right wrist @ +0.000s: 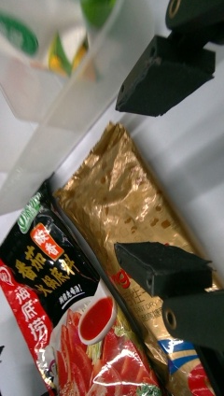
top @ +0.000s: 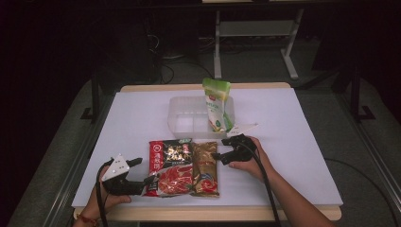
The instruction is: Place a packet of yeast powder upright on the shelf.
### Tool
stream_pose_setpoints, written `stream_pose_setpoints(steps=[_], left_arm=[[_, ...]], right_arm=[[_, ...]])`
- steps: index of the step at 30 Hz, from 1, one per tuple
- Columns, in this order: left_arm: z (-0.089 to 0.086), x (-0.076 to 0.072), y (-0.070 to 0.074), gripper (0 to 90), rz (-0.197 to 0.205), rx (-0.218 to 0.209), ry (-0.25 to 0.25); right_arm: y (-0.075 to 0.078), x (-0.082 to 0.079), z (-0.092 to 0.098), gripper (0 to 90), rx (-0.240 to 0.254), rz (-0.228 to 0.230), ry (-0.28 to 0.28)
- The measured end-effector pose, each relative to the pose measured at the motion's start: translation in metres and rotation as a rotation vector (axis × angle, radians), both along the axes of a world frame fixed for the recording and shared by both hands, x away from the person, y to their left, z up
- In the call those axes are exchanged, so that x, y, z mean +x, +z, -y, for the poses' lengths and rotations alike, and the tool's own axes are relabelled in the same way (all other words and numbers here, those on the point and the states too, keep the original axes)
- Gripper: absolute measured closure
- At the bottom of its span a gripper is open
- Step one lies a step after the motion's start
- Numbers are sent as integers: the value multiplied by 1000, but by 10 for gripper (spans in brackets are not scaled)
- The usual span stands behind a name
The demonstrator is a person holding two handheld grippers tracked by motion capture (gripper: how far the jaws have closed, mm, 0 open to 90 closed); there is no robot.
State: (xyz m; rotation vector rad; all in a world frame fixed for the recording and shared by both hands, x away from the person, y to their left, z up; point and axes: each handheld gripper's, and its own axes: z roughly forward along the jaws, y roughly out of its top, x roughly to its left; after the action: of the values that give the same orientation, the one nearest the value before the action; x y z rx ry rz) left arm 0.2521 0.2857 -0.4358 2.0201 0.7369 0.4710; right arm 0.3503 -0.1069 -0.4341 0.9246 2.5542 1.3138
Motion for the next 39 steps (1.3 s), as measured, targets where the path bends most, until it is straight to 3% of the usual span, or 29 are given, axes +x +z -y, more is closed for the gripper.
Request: stream_pose_setpoints(steps=[8, 15, 23, 28, 34, 39], left_arm=[[2, -1, 1, 203, 3, -8, -14], [7, -2, 3, 203, 3, -9, -28], [12, -1, 3, 203, -1, 1, -42], [11, -1, 2, 203, -5, -5, -39], [12, -2, 2, 203, -8, -4, -47], [15, -3, 2, 203, -10, -6, -60]], right_arm=[[-12, 5, -12, 182, 3, -85, 11], [-22, 14, -17, 120, 37, -174, 1], [-19, 19, -24, 102, 14, -189, 16], [-20, 28, -26, 130, 46, -218, -13], [-18, 34, -32, 128, 10, -195, -51], [-20, 36, -31, 112, 35, -207, -65]])
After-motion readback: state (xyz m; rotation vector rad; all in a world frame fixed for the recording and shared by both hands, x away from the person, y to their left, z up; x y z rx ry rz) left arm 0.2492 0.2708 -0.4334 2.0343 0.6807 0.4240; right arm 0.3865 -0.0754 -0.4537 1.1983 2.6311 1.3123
